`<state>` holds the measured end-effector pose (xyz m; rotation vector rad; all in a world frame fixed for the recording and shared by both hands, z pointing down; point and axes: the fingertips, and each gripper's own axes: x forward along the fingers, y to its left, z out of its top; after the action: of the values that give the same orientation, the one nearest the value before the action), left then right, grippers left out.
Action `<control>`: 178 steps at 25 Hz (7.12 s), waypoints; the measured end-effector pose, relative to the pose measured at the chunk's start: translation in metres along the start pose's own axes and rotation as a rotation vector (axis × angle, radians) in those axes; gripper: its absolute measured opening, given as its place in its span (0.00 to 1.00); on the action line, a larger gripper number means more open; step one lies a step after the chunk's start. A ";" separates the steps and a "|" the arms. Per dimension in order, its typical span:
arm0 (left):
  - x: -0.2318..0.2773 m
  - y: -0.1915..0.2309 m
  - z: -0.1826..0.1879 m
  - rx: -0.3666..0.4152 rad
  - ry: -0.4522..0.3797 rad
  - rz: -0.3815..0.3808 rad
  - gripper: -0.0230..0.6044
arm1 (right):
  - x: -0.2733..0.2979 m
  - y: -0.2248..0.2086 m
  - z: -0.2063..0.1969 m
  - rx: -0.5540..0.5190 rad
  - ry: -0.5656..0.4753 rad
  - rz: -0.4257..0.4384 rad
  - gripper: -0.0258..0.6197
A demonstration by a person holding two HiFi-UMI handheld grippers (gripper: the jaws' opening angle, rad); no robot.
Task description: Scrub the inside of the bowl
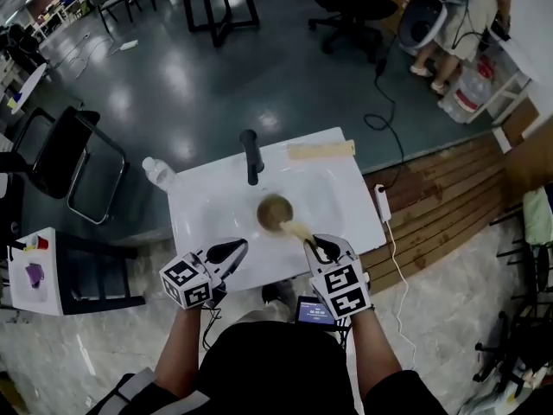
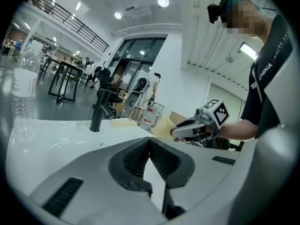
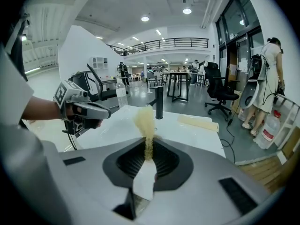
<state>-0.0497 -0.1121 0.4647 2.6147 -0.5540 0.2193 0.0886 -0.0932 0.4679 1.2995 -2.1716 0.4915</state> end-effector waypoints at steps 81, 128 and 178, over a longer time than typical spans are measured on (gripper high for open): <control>0.116 0.173 -0.148 -0.366 0.533 0.374 0.08 | 0.238 -0.012 -0.057 -1.266 0.209 0.105 0.11; 0.100 0.168 -0.142 -0.433 0.616 0.364 0.06 | 0.229 -0.020 -0.074 -0.820 0.459 0.400 0.11; 0.086 0.173 -0.142 -0.413 0.646 0.397 0.05 | 0.197 0.019 -0.084 -0.904 0.399 0.601 0.11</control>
<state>-0.0528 -0.2171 0.6807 1.8666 -0.7678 0.9241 0.0203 -0.1708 0.6567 0.0533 -1.9987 -0.0527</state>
